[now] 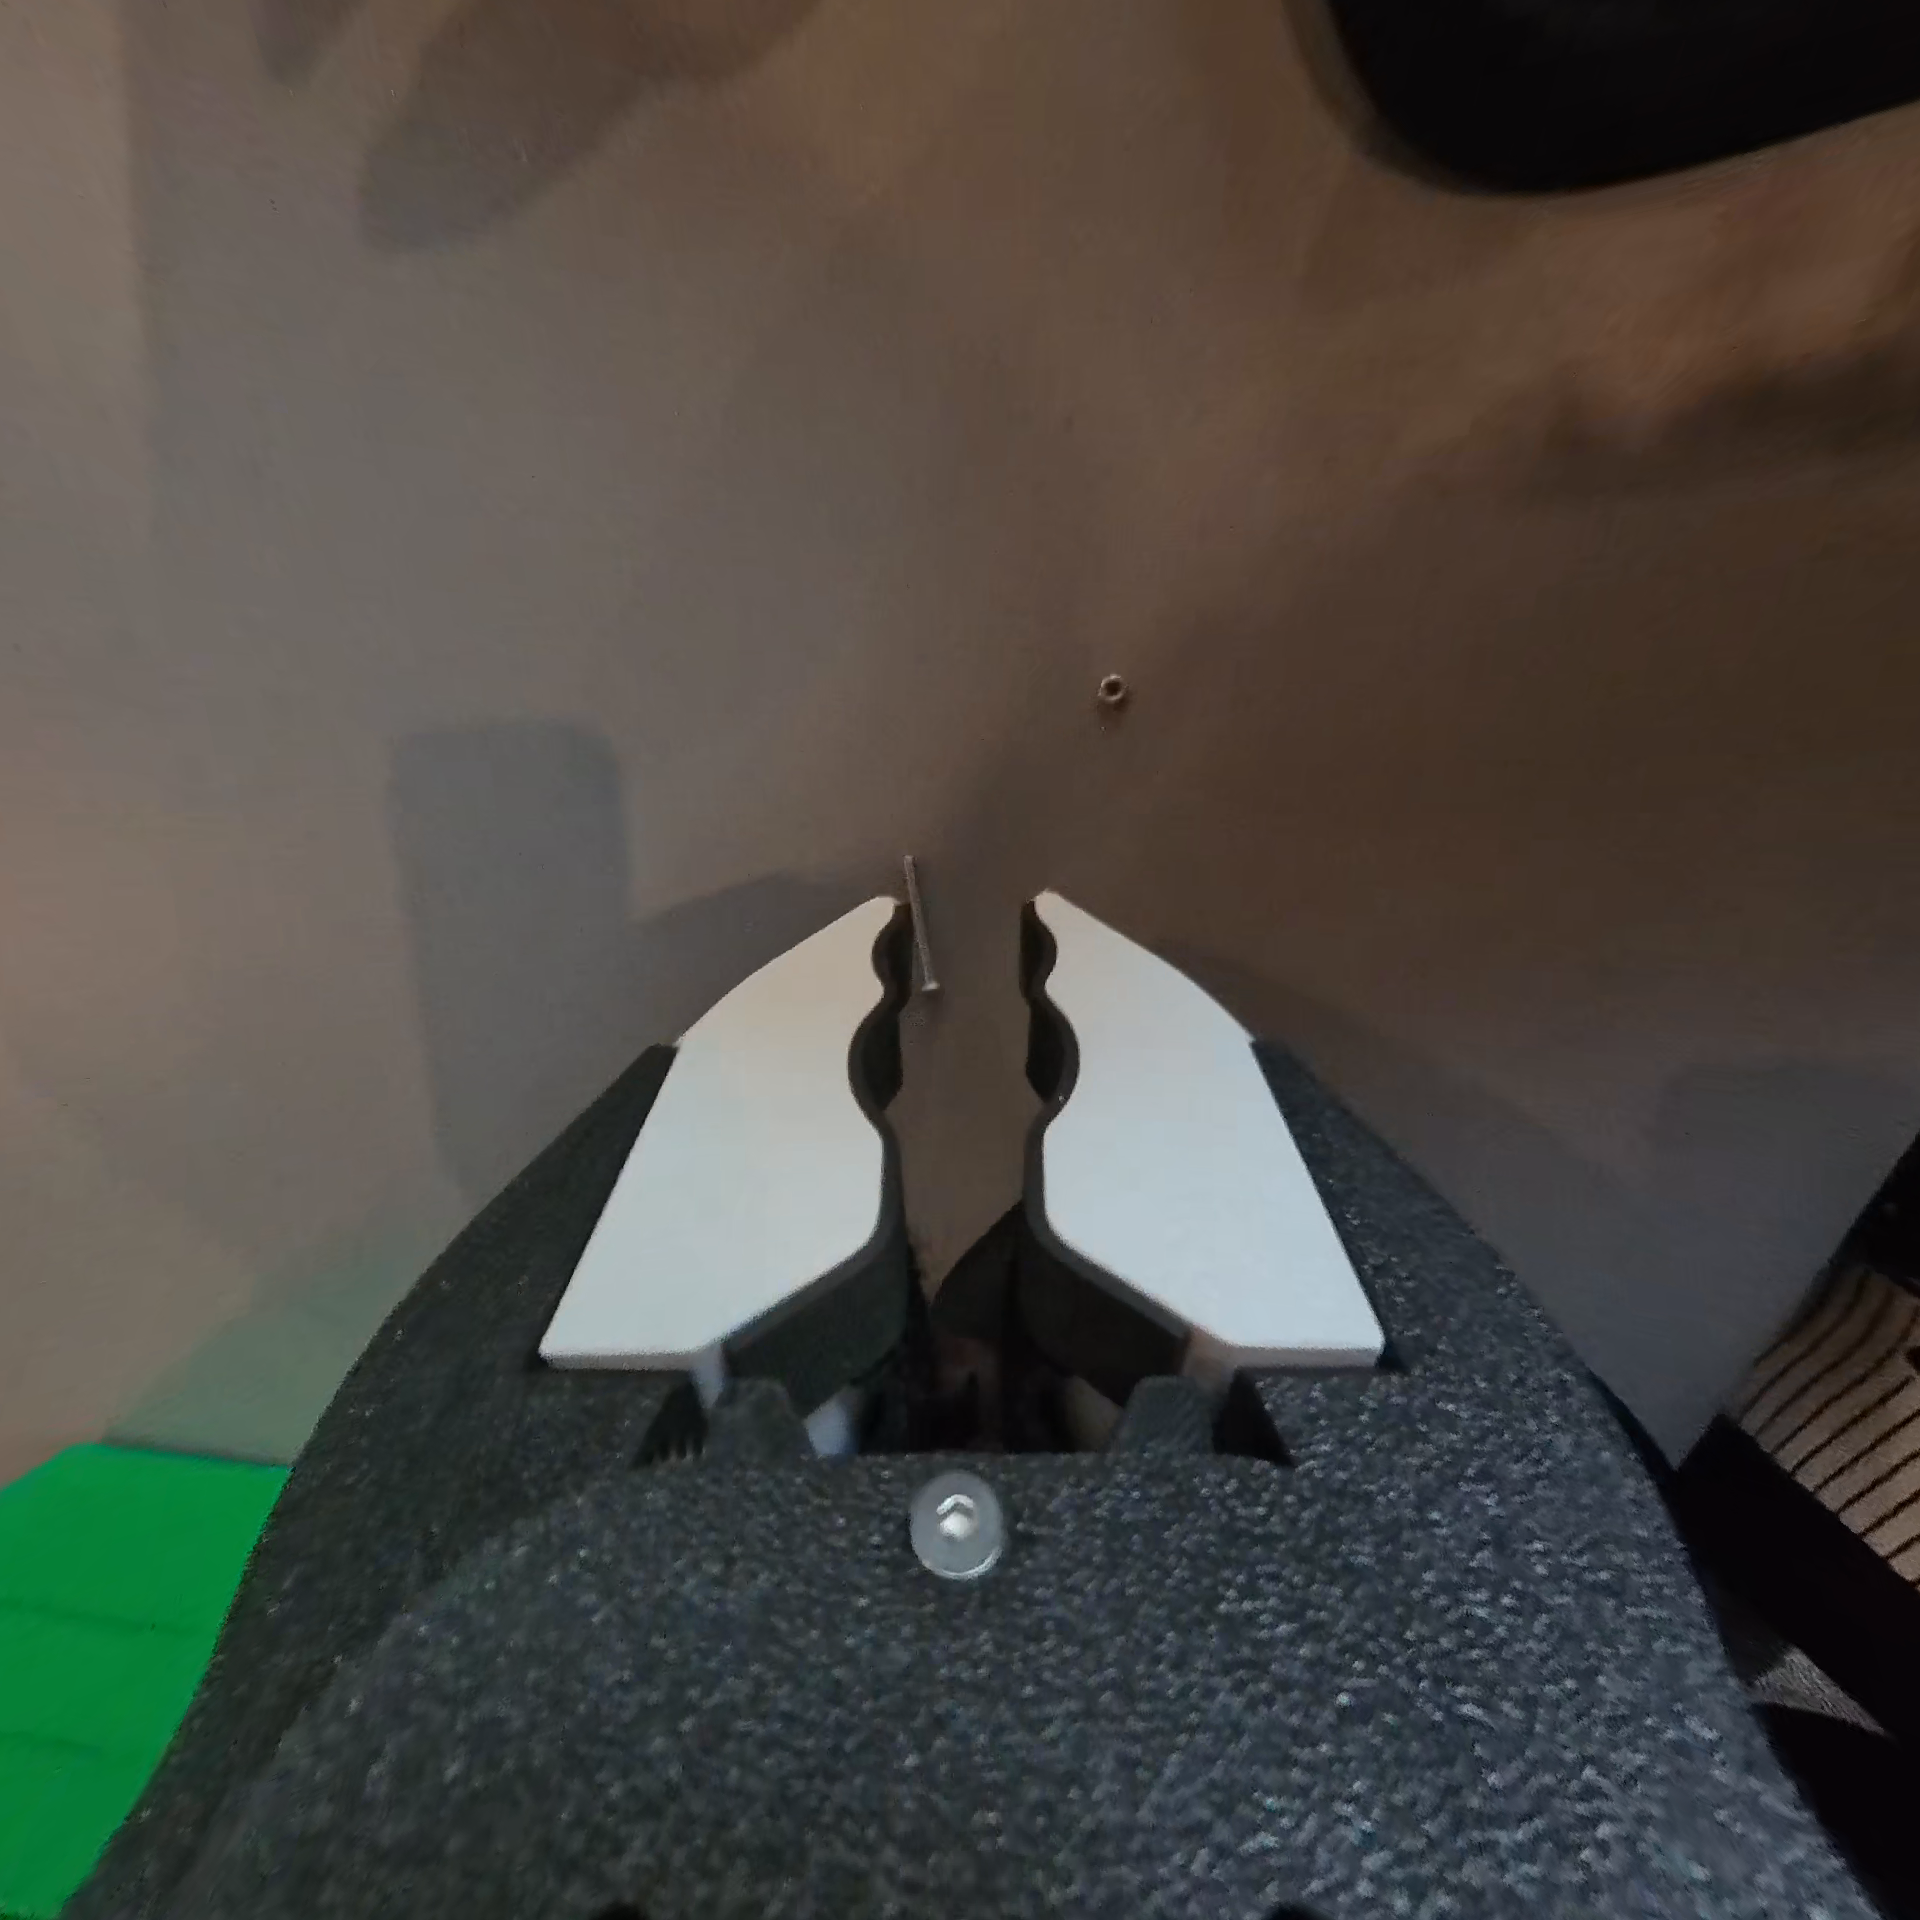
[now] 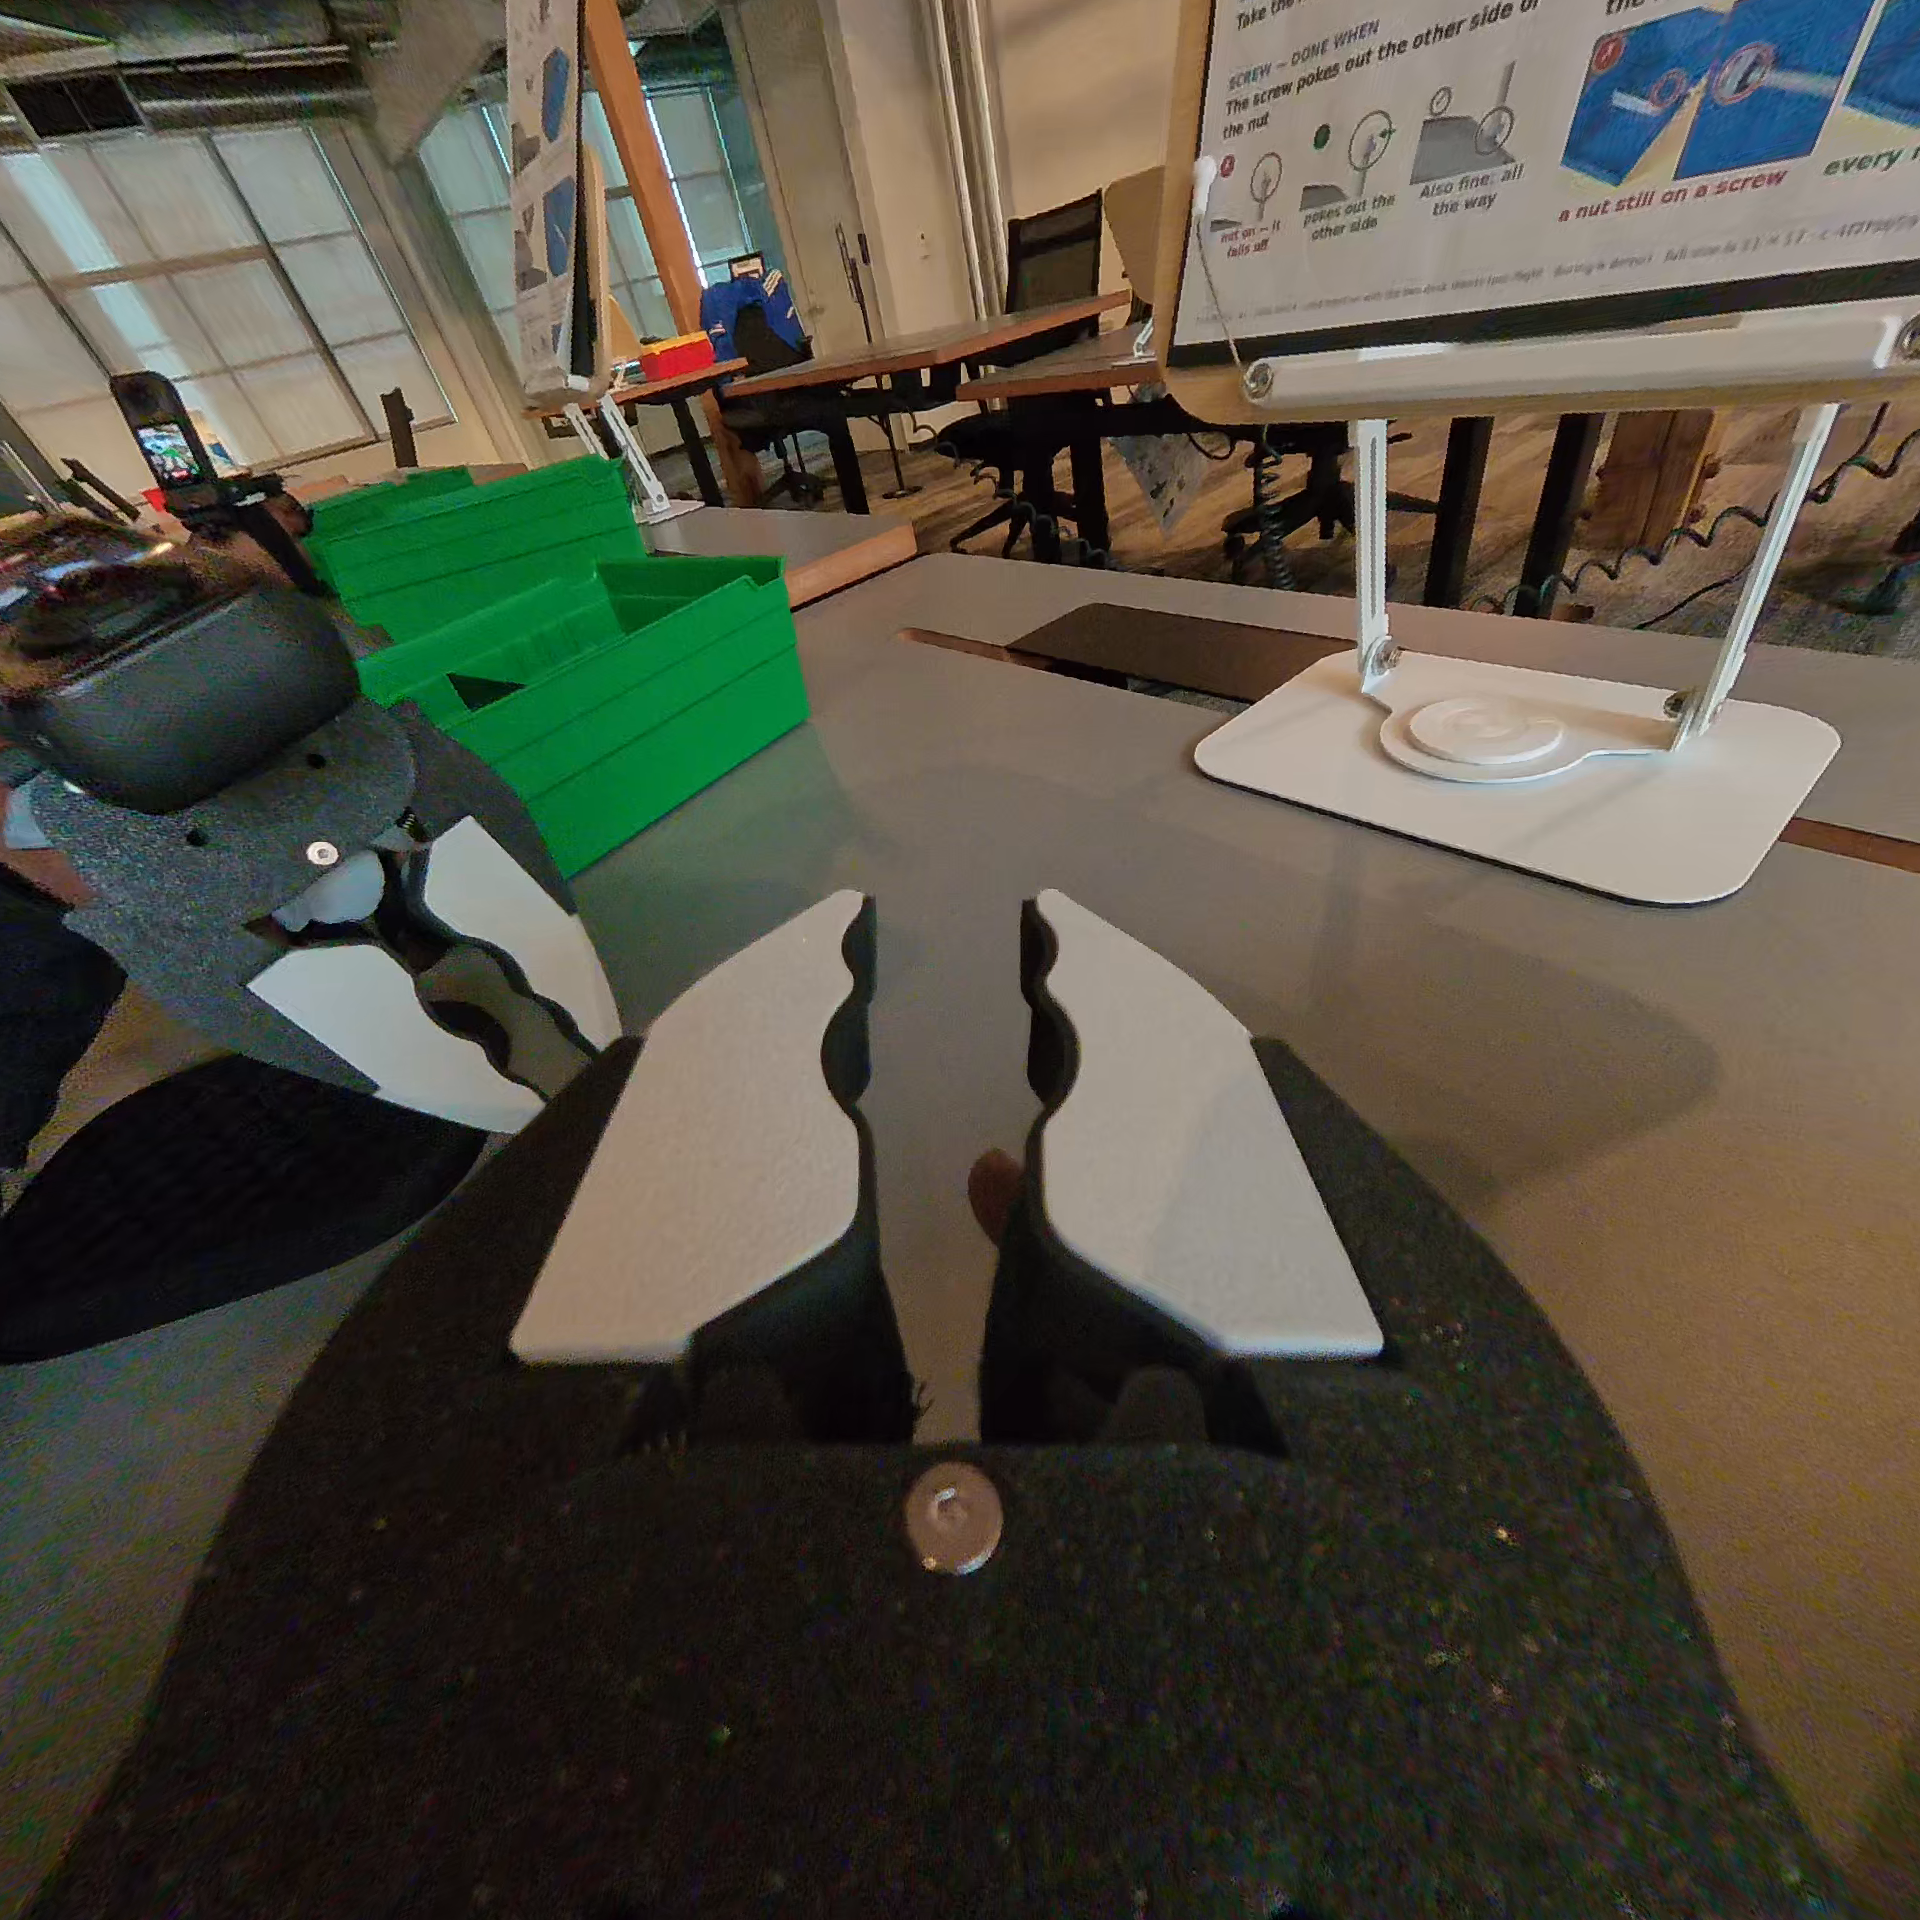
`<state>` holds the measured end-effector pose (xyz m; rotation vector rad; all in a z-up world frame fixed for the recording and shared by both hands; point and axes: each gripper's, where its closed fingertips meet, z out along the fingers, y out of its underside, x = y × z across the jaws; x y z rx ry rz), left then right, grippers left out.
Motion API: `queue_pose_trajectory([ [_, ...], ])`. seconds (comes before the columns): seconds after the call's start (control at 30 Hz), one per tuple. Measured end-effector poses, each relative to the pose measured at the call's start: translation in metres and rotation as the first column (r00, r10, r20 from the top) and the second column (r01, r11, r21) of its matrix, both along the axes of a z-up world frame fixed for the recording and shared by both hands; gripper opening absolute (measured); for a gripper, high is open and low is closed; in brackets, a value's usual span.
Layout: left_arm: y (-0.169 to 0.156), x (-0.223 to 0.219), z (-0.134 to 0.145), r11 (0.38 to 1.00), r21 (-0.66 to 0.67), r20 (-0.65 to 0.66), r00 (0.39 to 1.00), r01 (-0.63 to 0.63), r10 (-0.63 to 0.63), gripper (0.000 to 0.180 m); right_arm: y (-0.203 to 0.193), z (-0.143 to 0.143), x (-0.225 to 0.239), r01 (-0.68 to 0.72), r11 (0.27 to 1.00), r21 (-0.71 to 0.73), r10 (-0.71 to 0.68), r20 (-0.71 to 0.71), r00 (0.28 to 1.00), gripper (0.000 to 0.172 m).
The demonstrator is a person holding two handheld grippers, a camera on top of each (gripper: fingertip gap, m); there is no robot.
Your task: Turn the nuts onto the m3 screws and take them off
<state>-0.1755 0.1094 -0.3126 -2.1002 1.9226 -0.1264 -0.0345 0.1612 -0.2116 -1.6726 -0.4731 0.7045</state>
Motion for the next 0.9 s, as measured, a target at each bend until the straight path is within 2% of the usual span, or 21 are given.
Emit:
queue_pose_trajectory([
  [0.17,0.007,-0.003,-0.008,0.999,-0.037,0.042,0.999,0.006,-0.004,0.022,0.001,-0.003,0.0,0.002,1.0,-0.009,-0.002,0.008,1.0,0.025],
  [0.27,0.012,-0.005,-0.011,0.996,-0.09,0.107,0.994,0.021,-0.011,0.026,0.001,-0.004,0.0,0.002,1.0,-0.011,-0.002,0.011,1.0,0.025],
  [0.4,0.013,-0.011,-0.019,0.984,-0.176,0.176,0.984,0.035,-0.003,0.022,0.001,-0.004,0.0,0.005,1.0,-0.012,-0.005,0.017,1.0,0.025],
  [0.67,0.013,-0.023,-0.032,0.987,-0.162,0.133,0.991,0.007,0.015,0.015,0.001,-0.005,-0.002,0.0,1.0,-0.01,0.0,0.028,1.0,0.025],
  [0.8,0.013,-0.022,-0.032,0.988,-0.157,0.153,0.988,0.001,0.023,0.005,0.0,-0.005,-0.004,-0.006,1.0,-0.01,0.006,0.034,0.999,0.025],
  [0.9,0.015,-0.019,-0.029,0.991,-0.135,0.227,0.973,-0.004,0.035,0.002,-0.003,-0.005,-0.011,-0.045,0.999,-0.008,0.046,0.035,0.998,0.025],
])
